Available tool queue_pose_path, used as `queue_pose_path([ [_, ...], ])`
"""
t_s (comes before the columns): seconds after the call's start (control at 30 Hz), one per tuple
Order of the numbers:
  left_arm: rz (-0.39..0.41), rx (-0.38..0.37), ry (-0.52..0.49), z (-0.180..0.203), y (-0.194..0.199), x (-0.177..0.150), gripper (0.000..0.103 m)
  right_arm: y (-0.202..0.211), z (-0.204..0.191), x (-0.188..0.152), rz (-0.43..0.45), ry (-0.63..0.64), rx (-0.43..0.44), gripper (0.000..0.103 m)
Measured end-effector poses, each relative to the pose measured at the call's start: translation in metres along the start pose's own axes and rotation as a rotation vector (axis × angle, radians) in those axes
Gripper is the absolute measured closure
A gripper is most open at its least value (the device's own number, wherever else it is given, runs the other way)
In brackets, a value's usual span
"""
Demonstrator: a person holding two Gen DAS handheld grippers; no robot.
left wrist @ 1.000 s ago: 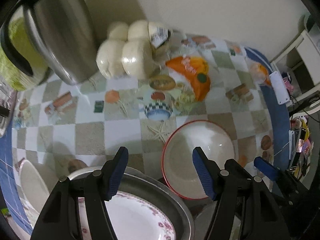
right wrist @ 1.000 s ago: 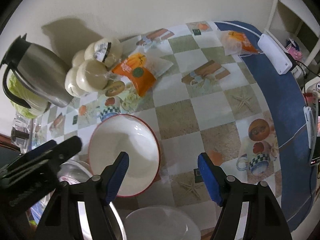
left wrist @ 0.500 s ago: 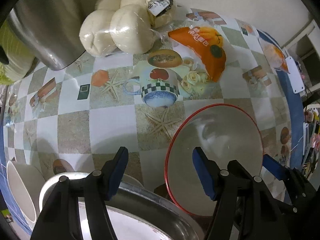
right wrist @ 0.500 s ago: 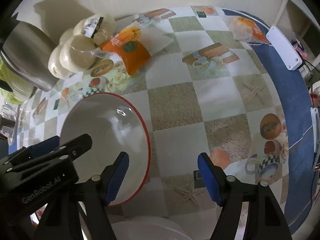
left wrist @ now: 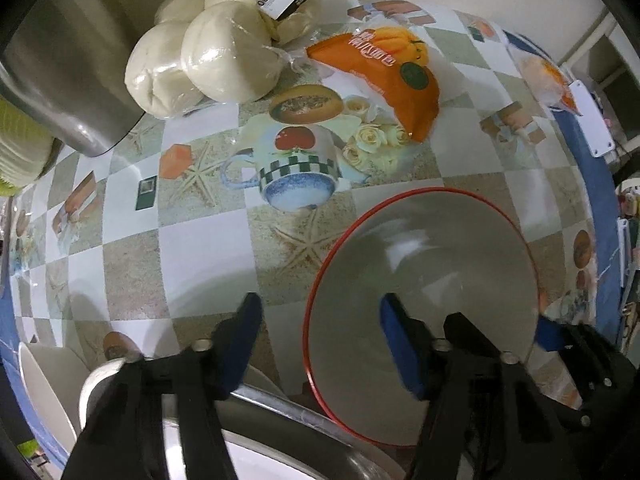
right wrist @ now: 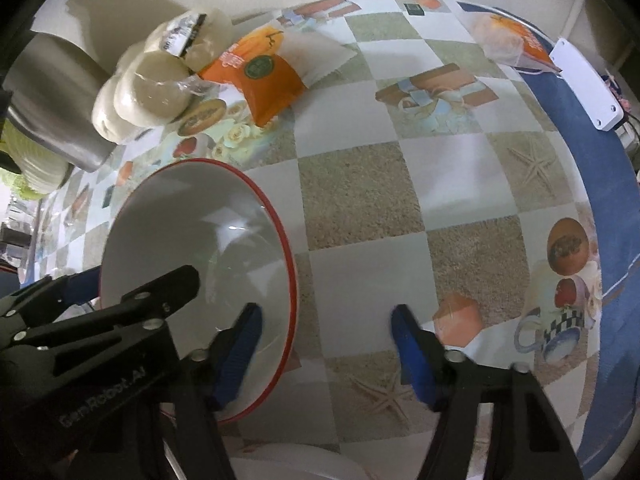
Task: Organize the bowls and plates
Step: 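Close the left tool on the red-rimmed bowl rim while the right tool grips it, then lift the red-rimmed bowl with both tools and carry it over the basin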
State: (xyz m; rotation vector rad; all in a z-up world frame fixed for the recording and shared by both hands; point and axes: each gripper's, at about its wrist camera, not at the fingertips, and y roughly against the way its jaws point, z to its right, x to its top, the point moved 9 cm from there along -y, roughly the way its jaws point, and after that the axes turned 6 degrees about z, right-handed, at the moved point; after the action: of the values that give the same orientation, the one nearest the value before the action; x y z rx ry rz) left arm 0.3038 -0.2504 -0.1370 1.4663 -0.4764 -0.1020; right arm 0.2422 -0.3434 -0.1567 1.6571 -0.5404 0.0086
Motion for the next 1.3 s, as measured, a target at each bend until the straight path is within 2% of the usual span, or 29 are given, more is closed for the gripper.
queue_pose_path([
  [0.07,-0.007,-0.033,0.012,0.006,0.000,-0.002,0.071,0.001,-0.007,-0.003,0.013,0.009,0.019,0.061],
  [0.1,-0.006,-0.038,0.012,0.007,0.000,-0.003,0.074,0.001,-0.011,-0.004,0.019,0.018,0.025,0.065],
  [0.17,-0.001,-0.058,0.010,0.011,0.000,-0.006,0.082,0.003,-0.019,-0.004,0.023,0.035,0.030,0.081],
  [0.2,0.006,-0.053,0.004,0.011,0.001,-0.007,0.084,0.004,-0.022,-0.004,0.025,0.043,0.026,0.084],
  [0.27,0.022,-0.057,-0.009,0.012,0.002,-0.009,0.089,0.005,-0.021,-0.005,0.027,0.047,0.007,0.084],
  [0.33,0.032,-0.090,-0.002,0.015,0.005,-0.011,0.091,0.005,-0.022,-0.006,0.030,0.031,0.013,0.085],
  [0.6,0.062,-0.131,0.008,0.019,0.015,-0.019,0.091,0.013,-0.016,0.005,0.047,-0.001,0.037,0.085],
  [0.83,0.134,-0.148,0.004,0.016,0.051,-0.018,0.091,0.045,-0.015,0.011,0.093,0.003,0.042,0.085],
  [1.1,0.208,-0.135,0.012,0.003,0.092,-0.026,0.090,0.086,-0.029,-0.004,0.136,0.040,0.065,0.085],
  [1.3,0.254,-0.135,0.026,-0.011,0.115,-0.050,0.089,0.106,-0.045,-0.024,0.157,0.069,0.097,0.083],
])
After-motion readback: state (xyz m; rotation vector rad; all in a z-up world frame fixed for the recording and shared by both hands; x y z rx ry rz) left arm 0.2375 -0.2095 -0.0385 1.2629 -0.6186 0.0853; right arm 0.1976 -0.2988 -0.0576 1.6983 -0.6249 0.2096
